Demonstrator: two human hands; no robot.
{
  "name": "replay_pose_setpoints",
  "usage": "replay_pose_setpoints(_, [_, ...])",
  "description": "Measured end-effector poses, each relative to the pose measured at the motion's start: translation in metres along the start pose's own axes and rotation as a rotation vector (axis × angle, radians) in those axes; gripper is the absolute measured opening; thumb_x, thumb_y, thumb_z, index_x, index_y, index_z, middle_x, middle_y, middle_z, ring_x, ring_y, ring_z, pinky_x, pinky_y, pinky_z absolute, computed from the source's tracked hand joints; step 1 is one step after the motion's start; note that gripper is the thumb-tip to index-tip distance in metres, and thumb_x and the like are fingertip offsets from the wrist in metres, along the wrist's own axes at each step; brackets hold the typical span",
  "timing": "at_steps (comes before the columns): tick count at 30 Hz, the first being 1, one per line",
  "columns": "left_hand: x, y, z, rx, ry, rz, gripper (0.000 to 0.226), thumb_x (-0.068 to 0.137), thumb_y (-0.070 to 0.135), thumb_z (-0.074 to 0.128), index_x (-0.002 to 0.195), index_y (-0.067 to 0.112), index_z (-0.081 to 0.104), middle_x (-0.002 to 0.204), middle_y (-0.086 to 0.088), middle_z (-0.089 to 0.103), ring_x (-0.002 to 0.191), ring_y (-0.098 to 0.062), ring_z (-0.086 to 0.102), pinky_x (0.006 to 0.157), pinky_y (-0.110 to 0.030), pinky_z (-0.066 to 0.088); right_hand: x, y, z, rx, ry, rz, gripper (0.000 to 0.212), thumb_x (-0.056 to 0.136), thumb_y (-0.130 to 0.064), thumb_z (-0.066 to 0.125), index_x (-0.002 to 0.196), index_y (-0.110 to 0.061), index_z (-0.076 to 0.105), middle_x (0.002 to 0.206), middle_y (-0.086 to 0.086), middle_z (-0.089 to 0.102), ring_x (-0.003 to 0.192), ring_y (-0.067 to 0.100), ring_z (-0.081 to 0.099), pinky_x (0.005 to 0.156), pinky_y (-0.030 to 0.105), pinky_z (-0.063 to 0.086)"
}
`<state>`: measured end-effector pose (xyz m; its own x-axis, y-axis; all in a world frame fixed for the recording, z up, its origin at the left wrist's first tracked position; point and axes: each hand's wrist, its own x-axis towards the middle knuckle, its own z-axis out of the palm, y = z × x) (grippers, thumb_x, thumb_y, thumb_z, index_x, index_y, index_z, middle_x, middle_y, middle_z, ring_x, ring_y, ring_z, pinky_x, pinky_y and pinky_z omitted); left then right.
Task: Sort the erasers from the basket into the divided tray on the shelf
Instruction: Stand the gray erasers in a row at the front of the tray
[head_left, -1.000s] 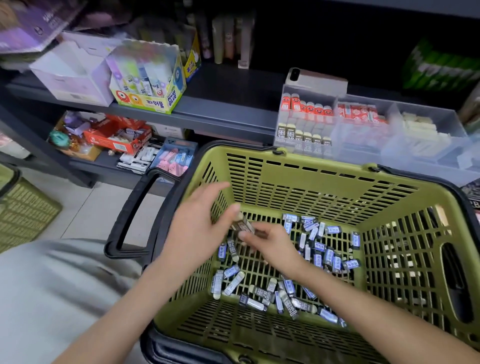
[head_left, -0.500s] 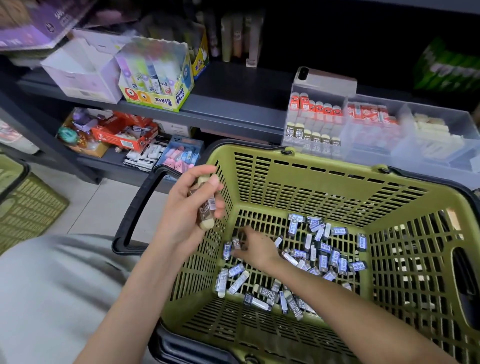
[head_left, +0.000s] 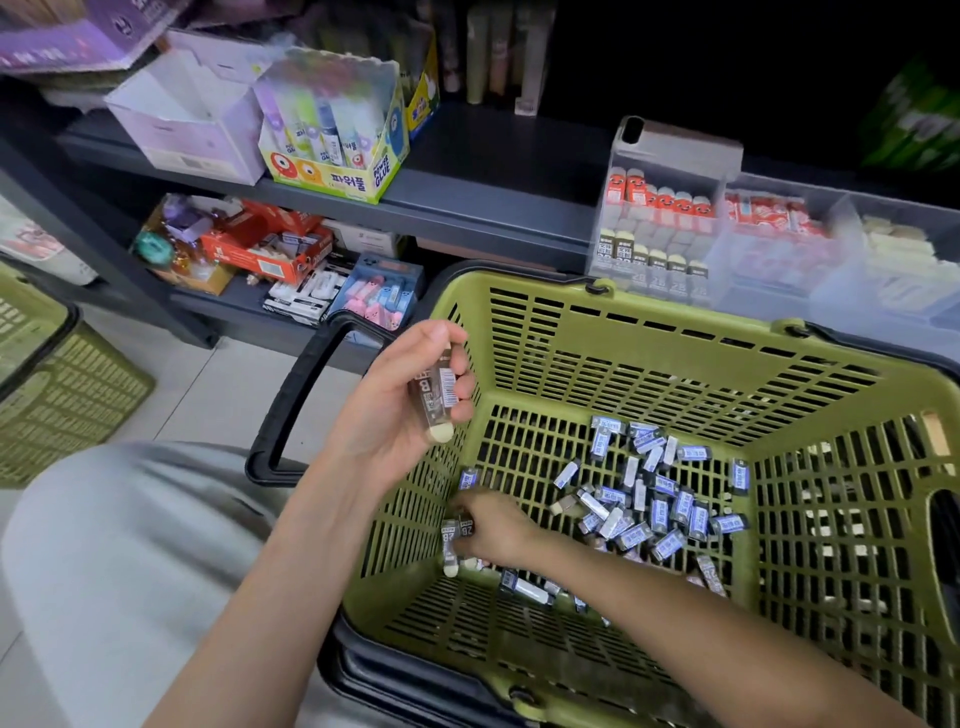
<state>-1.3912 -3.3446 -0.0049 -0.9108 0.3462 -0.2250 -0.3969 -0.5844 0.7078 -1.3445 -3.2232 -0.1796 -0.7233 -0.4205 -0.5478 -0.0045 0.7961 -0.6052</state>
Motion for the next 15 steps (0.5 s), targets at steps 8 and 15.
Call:
replay_pose_setpoints(8, [0.003, -0.004, -0.006, 0.144, 0.000, -0.024, 0.010, 0.080, 0.018, 0.059, 0.083, 0.010, 0.063, 0.065, -0.001, 0.057, 0.053, -0.012, 0.054, 0.044, -0.022, 0.046, -0.013, 0.007, -0.011, 0.325, -0.050, -0.010, 0.022, 0.081, -0.008, 0.069, 0.101, -0.009, 0.059, 0.109, 0.007, 0.057, 0.071, 0.011, 0.057, 0.064, 0.023, 0.050])
replay_pose_setpoints(15, [0.008, -0.024, -0.004, 0.652, 0.085, -0.097, 0.027, 0.077, 0.037, 0.066, 0.091, 0.014, 0.063, 0.076, -0.001, 0.059, 0.069, -0.012, 0.059, 0.060, -0.023, 0.052, -0.074, 0.005, -0.095, 0.746, 0.023, -0.027, 0.012, 0.079, -0.002, 0.068, 0.089, -0.007, 0.062, 0.071, 0.004, 0.063, 0.055, 0.014, 0.058, 0.054, 0.023, 0.051])
